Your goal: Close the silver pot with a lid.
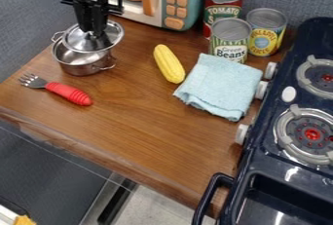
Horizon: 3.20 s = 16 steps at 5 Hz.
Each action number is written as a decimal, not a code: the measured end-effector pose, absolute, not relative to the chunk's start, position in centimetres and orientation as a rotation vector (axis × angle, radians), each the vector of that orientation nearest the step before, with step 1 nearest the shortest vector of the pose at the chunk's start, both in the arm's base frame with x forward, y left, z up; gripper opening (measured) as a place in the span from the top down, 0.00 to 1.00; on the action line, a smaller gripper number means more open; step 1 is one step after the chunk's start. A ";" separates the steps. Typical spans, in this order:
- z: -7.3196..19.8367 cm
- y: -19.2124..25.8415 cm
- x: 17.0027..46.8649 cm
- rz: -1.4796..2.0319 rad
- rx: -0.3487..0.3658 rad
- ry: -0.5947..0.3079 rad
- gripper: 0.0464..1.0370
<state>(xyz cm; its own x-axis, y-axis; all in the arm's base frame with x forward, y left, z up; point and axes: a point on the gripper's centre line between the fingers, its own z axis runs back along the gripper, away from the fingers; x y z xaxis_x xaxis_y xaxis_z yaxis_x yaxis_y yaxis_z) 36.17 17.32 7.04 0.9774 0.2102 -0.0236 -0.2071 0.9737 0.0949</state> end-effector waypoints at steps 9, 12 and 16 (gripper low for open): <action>6.1 20.0 35.5 0.255 0.114 0.012 0.78; 4.7 19.4 36.3 0.202 0.162 -0.008 0.78; 4.6 19.1 36.1 0.217 0.093 0.022 0.02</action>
